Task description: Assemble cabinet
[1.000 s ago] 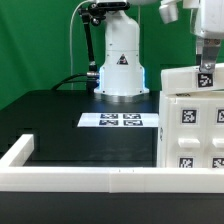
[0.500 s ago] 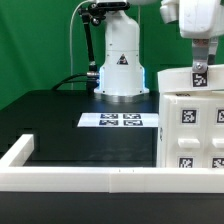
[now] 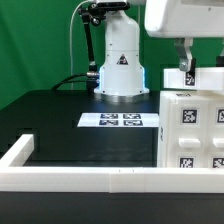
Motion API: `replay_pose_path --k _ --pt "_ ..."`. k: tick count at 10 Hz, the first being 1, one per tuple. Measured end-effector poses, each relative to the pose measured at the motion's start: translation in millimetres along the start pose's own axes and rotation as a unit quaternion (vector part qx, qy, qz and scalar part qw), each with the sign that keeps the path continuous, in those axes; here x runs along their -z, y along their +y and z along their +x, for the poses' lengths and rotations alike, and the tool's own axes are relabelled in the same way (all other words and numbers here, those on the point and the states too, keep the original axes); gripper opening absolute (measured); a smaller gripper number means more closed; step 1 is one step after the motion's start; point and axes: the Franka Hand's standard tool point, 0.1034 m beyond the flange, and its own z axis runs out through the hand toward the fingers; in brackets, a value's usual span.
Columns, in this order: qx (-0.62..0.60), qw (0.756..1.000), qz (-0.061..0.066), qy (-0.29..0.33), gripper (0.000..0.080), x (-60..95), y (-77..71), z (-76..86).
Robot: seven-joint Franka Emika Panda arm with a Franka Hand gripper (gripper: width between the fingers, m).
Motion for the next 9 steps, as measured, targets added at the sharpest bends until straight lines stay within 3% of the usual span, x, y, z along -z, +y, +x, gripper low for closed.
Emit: replay_pose_path --k 3,6,9 --pt "-0.109 0.994 0.000 0.005 0.0560 0.4 2.1 1.9" --pt "-0.230 0.973 0.002 0.005 0.0560 0.3 1.0 1.9" --pt "-0.366 0.931 0.012 0.009 0.0560 -0.4 -0.3 0.7"
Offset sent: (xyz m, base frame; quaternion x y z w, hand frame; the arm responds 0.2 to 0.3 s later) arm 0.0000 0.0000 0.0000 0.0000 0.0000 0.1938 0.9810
